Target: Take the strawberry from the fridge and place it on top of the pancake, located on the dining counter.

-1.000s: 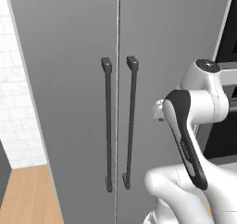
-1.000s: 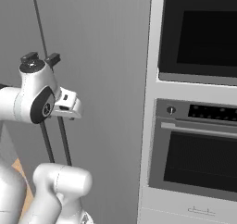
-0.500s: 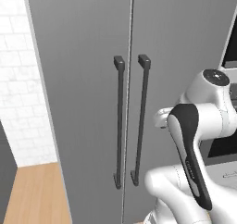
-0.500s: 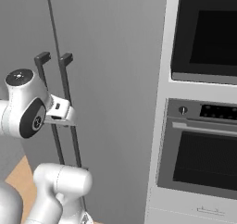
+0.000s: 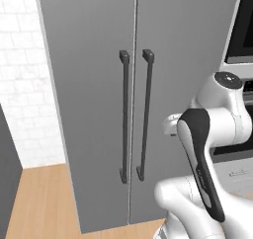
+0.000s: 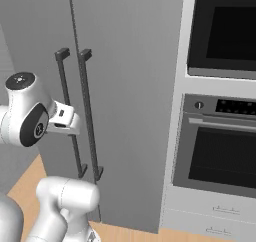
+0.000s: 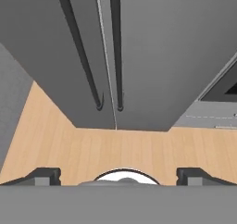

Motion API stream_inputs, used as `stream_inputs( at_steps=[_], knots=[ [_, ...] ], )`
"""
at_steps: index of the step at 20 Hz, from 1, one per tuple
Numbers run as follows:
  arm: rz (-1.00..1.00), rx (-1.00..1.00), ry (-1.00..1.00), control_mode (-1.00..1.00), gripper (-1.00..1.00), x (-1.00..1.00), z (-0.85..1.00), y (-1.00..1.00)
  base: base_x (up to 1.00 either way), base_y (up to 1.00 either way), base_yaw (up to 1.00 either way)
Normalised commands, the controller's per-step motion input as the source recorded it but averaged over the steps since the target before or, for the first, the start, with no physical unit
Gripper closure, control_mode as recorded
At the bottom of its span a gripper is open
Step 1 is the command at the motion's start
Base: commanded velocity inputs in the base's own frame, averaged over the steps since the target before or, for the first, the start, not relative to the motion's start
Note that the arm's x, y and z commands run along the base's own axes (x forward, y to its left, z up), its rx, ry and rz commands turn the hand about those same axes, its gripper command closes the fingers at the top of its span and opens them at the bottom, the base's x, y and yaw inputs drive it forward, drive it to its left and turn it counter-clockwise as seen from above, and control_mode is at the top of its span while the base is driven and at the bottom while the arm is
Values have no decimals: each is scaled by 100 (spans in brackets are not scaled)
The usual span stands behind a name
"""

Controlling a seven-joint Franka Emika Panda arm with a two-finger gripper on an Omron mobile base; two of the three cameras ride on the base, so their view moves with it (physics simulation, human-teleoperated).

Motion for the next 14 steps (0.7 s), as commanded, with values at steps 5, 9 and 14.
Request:
stream_inputs(
  at_steps=[5,9,14],
  knots=[
    [0,0,0,100,-100,0,0,0,-67,16,0],
    [0,0,0,100,-100,0,0,0,-37,11,0],
    [-1,-3,0,-100,-100,25,0,5,1,5,-1]
  ],
)
